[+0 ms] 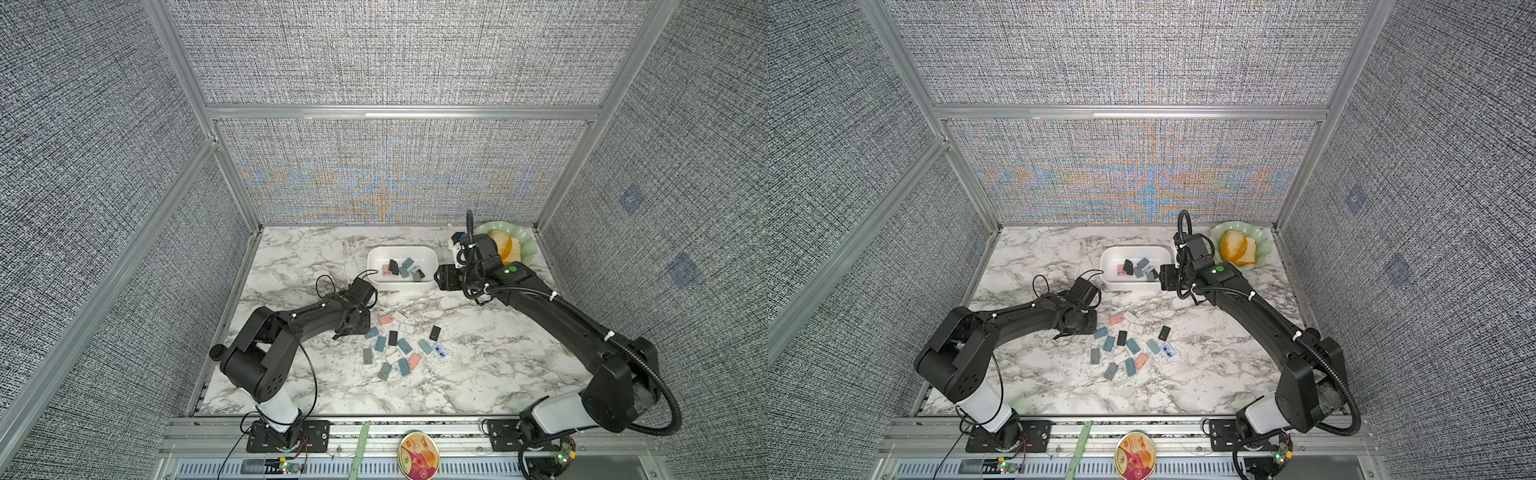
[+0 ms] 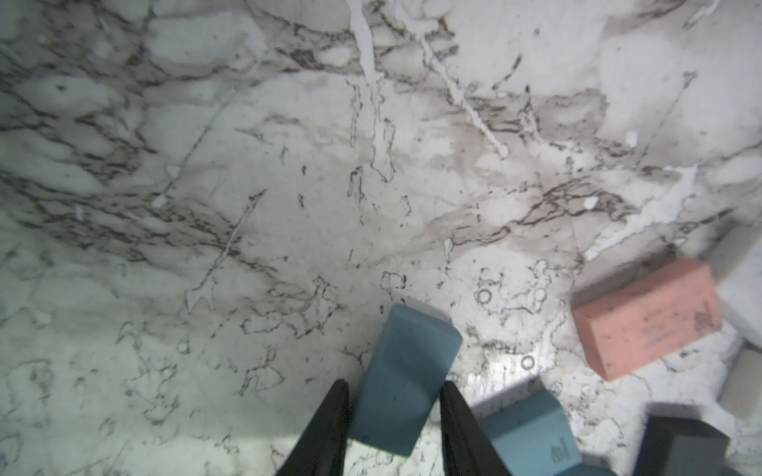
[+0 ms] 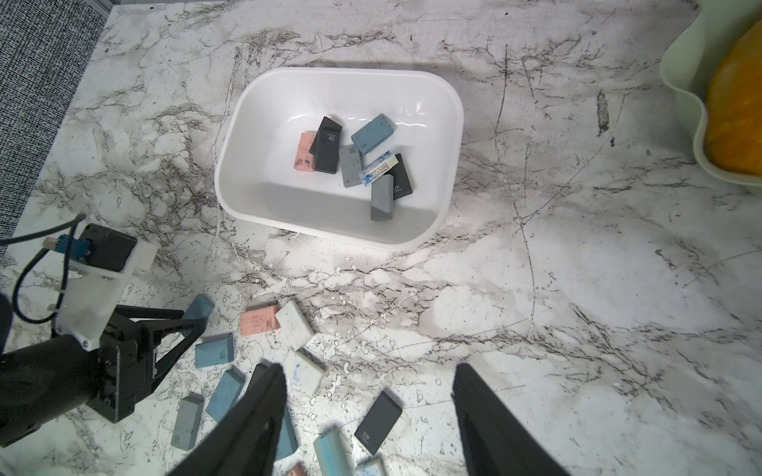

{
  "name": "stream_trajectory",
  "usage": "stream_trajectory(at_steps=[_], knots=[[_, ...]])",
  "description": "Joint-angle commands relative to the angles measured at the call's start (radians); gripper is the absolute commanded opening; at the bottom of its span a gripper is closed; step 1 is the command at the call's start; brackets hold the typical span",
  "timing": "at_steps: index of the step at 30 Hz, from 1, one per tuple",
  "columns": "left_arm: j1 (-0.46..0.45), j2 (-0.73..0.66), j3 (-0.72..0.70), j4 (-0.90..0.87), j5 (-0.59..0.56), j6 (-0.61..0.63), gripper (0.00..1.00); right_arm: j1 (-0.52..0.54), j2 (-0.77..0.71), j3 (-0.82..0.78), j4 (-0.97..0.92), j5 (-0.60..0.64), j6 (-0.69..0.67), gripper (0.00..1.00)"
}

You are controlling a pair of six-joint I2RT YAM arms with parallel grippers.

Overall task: Put the eraser in the storage box
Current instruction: Pick up the eraser from the center of the board.

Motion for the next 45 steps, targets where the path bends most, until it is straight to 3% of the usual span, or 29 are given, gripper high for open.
stream_trajectory(at_steps=[1, 20, 26, 45], knots=[[0.000, 0.017, 0.003, -0.035, 0.082, -0.009, 0.37, 0.000, -0.003, -0.002, 0.016, 0.006, 0.008, 0.67], [0.000, 0.083, 0.072, -0.055, 0.069, -0.010, 0.35, 0.000, -0.006, -0.008, 0.015, 0.012, 0.008, 0.68], [0.000, 0.100, 0.081, -0.070, 0.050, -0.012, 0.28, 0.000, -0.013, -0.009, 0.012, 0.017, 0.008, 0.67], [0.000, 0.039, 0.219, -0.154, 0.037, 0.002, 0.27, -0.008, -0.046, -0.019, 0.006, 0.034, 0.000, 0.68]])
